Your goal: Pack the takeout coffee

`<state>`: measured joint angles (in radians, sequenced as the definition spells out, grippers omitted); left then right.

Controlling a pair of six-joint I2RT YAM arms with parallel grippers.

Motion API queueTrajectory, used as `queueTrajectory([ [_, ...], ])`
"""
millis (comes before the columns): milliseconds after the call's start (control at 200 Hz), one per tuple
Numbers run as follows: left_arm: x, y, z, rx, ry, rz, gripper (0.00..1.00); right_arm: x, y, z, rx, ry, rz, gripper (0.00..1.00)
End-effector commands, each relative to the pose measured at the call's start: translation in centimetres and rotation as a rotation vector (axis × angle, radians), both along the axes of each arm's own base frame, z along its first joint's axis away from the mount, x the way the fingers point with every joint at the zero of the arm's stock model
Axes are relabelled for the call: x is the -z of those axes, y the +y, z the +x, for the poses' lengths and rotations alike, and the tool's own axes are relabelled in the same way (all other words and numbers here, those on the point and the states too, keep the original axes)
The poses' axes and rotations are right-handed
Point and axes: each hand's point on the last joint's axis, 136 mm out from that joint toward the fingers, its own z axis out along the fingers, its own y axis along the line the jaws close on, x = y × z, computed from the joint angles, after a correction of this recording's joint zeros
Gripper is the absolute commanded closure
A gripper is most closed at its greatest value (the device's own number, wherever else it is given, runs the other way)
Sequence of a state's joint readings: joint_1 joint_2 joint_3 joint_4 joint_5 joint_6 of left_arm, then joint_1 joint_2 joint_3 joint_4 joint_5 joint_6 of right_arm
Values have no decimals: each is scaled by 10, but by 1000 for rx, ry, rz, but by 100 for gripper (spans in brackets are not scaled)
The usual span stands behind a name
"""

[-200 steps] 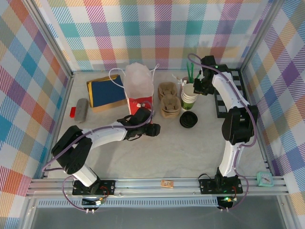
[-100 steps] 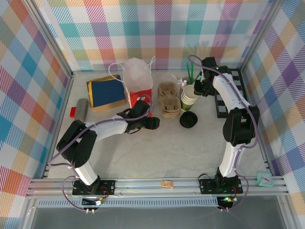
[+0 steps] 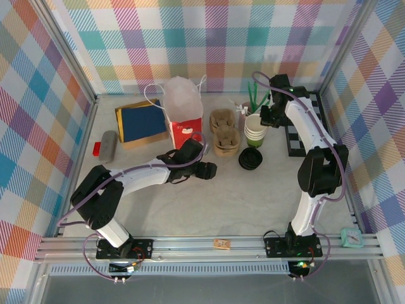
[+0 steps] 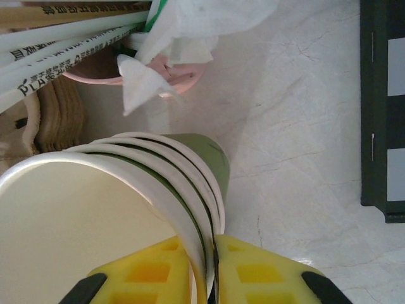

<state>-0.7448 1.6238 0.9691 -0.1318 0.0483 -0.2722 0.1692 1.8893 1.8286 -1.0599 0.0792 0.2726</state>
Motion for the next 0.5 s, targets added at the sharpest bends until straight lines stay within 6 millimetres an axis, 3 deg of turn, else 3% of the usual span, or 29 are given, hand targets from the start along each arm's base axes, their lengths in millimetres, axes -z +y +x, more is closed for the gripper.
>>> queueTrajectory([
  [0,-8,7,-3,-17,-9,7,24,-10,-2,-1,-7,-14,-12,86],
  [110,-14,8,-3,-14,-20,7,24,-7,-3,-1,-7,-11,-19,89],
  [220,-16,9,-4,-11,-19,12,24,-4,-4,-1,-6,-4,-25,80],
  [495,-18,11,-3,-15,-27,20,25,-4,-5,1,-10,-2,-37,81],
])
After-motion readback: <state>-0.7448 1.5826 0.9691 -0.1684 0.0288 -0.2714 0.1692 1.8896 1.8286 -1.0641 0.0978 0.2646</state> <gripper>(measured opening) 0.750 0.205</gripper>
